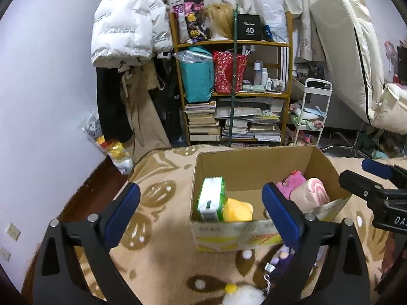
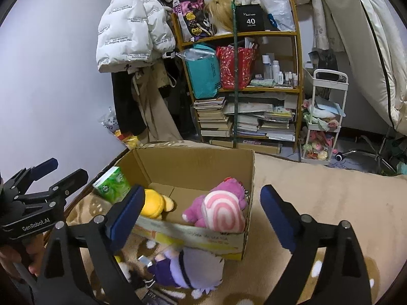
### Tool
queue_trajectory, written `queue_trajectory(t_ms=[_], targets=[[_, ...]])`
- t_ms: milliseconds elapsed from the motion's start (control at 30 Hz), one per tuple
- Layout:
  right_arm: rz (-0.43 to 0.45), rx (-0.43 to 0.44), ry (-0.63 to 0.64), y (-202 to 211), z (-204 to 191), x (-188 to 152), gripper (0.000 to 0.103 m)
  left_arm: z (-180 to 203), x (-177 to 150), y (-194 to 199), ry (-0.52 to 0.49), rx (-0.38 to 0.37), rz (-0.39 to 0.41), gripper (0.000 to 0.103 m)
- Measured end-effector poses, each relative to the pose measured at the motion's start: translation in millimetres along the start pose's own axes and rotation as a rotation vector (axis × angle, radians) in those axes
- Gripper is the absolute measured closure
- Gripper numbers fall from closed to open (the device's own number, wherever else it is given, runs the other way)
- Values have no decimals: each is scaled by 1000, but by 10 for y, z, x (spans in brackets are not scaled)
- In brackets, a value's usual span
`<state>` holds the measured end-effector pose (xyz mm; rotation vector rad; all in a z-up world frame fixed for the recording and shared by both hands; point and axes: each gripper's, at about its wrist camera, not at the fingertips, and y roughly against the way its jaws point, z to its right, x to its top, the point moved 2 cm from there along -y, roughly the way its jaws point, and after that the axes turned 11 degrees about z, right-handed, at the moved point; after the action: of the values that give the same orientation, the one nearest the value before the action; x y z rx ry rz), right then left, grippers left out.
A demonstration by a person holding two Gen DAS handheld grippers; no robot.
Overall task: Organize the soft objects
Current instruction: 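Lower the left tool to the white pompom while the right tool approaches the black Face tissue pack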
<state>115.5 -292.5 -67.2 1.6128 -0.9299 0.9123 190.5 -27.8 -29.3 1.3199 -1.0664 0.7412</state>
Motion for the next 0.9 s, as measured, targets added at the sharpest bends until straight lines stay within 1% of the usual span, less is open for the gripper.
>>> queue_trajectory(t_ms=[100, 267, 433, 533, 733, 900], targets=[[-10, 0, -12, 94, -30, -38, 0, -80, -29, 98, 28, -11, -33, 6], [-52, 22, -30, 227, -139, -139, 0, -186, -78, 291, 4, -16, -84, 6], [-83, 33, 12, 375, -291, -219, 0, -227, -48, 484, -23, -9, -92, 6], [-106, 23, 48, 451, -386, -264, 0, -235, -64, 594, -34, -5, -102, 6], [-152, 24, 86, 624, -536, -393, 0, -218, -209, 748, -61, -6, -149, 6], [-183, 23, 97, 706, -601, -499, 0, -257, -336, 868, -42, -12, -182, 6]])
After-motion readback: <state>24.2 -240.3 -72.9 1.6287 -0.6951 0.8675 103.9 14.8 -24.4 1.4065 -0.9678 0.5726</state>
